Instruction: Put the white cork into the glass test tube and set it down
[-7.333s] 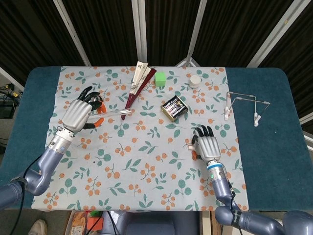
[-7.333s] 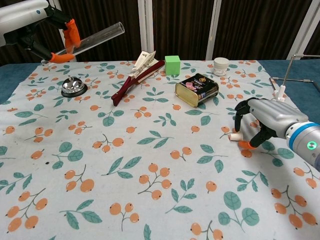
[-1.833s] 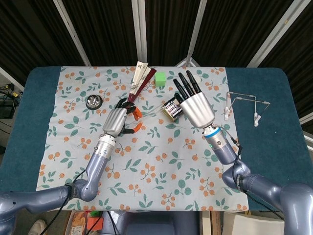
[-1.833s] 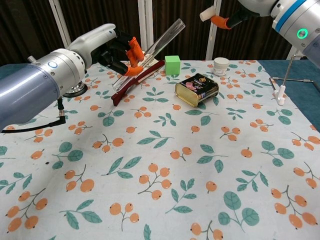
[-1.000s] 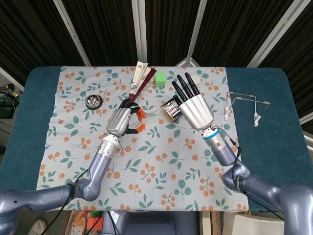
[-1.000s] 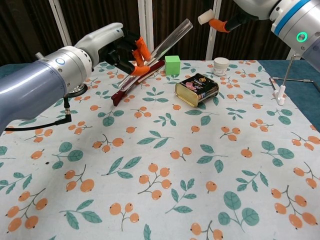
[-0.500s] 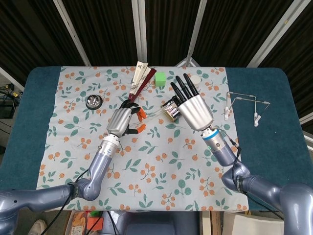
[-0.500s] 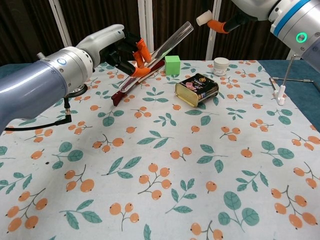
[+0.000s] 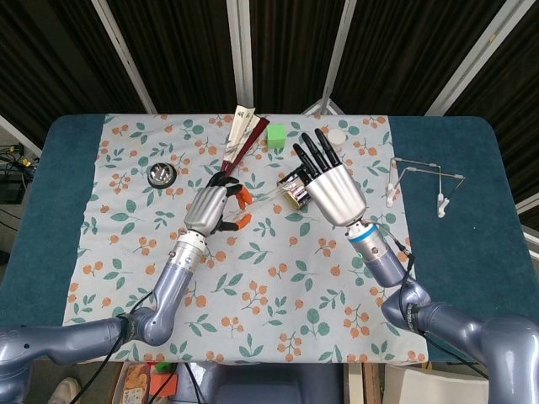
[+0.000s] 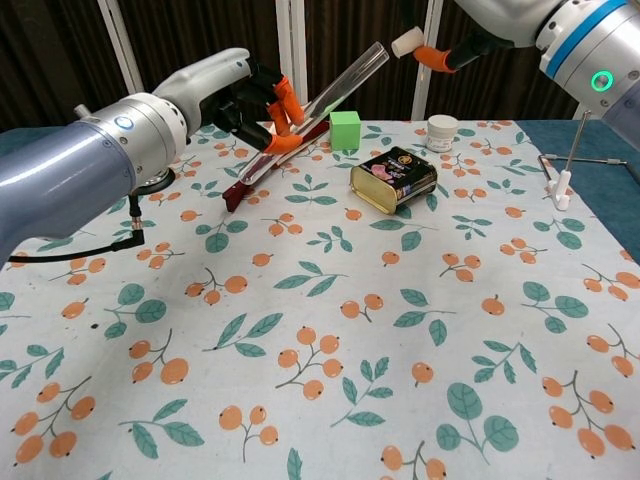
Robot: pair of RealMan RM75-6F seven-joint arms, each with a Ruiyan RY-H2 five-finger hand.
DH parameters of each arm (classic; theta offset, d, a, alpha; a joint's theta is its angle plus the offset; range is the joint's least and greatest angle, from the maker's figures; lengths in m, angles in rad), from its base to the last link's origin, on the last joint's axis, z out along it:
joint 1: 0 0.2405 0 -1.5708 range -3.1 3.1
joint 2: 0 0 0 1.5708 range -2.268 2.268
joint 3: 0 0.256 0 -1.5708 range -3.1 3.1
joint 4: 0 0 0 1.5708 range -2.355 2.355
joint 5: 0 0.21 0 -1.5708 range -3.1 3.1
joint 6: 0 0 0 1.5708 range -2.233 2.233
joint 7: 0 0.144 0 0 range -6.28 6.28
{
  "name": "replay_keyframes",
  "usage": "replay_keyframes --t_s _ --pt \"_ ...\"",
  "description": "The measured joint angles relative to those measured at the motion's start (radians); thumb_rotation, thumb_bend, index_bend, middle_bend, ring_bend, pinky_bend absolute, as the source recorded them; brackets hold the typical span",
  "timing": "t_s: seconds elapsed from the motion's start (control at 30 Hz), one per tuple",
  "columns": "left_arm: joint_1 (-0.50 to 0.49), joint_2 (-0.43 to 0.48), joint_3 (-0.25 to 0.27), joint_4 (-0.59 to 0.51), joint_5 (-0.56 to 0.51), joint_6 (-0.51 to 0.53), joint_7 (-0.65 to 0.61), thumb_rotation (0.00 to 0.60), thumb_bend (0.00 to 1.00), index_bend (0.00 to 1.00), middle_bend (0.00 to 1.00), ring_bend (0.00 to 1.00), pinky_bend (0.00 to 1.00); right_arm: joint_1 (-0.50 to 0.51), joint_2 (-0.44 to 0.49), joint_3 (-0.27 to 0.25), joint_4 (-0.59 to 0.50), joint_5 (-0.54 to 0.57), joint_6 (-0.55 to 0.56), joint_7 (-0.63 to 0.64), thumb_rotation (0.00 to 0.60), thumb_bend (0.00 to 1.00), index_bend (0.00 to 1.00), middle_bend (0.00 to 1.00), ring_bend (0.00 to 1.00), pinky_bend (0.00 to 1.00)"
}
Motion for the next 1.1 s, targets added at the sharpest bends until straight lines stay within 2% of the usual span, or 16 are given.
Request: replay_keyframes --t_s 1.1 --pt "-0.012 -0.008 -0.003 -0.01 -0.024 -0.002 0.021 0.6 0.58 0.62 0.67 0.21 0.08 -0.003 0.004 -0.003 -0.006 -0.001 -0.001 -0.001 0.6 0.43 0.66 0.23 0.0 0.0"
